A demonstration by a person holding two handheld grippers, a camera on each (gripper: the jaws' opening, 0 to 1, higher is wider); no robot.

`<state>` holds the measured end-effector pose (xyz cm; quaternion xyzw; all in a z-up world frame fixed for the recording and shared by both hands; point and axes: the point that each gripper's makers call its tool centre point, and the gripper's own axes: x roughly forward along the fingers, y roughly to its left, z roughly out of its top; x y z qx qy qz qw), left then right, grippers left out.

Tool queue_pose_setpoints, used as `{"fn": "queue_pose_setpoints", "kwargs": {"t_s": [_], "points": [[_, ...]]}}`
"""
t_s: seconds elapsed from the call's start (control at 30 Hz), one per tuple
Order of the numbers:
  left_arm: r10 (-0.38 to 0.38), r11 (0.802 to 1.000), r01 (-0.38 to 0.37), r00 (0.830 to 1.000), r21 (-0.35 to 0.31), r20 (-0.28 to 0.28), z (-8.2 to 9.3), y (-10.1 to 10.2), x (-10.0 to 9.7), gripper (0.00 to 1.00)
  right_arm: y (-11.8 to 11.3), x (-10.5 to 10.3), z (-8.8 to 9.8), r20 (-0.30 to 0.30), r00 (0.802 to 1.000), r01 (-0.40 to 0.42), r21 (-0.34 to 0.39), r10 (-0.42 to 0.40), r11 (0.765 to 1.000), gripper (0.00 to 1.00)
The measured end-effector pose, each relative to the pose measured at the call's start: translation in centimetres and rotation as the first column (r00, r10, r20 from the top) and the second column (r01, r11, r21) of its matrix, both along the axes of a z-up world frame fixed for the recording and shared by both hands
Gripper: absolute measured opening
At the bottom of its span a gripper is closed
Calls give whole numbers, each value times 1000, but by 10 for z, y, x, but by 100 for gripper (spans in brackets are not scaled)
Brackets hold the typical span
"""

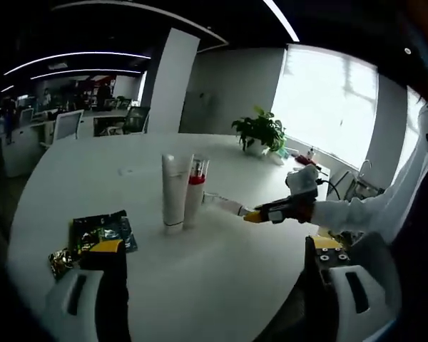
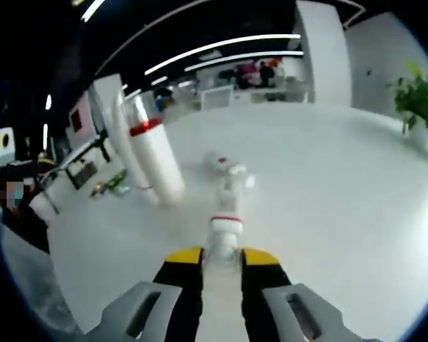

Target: Arrange the skincare products in the storage area until every visible bottle or jar stands upright without overlapping.

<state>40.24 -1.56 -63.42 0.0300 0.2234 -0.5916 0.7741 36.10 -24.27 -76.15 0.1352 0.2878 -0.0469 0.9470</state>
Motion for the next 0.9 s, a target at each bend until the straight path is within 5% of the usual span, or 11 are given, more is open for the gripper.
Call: {"fn": "queue_pose_setpoints", "kwargs": {"t_s": [0.1, 0.3, 0.5, 0.63, 0.77, 0.9], "points": [[-22, 1000, 22, 1000, 18, 18, -4, -8, -5, 99, -2, -4, 3, 2, 1000, 1, 10, -1, 1000, 13], [-44, 998, 41, 996, 42, 81, -7, -20, -11, 99, 3, -8, 9, 29, 999, 36, 159, -41, 987, 13], [-60, 993, 34, 971, 114, 231, -14, -30, -3, 99, 14, -13, 18, 49, 998, 35, 243, -49, 969, 13], [-94, 988, 35, 911, 151, 401, -13, -39, -1, 95, 24, -17, 23, 57, 997, 28, 273, -45, 962, 13], [-98, 984, 18, 890, 180, 446, -22, -43, 4, 96, 40, -20, 32, 76, 997, -1, 308, -24, 951, 13], [-132, 972, -9, 808, 236, 574, -22, -47, 7, 96, 60, -22, 44, 106, 994, -29, 392, -14, 920, 13]]}}
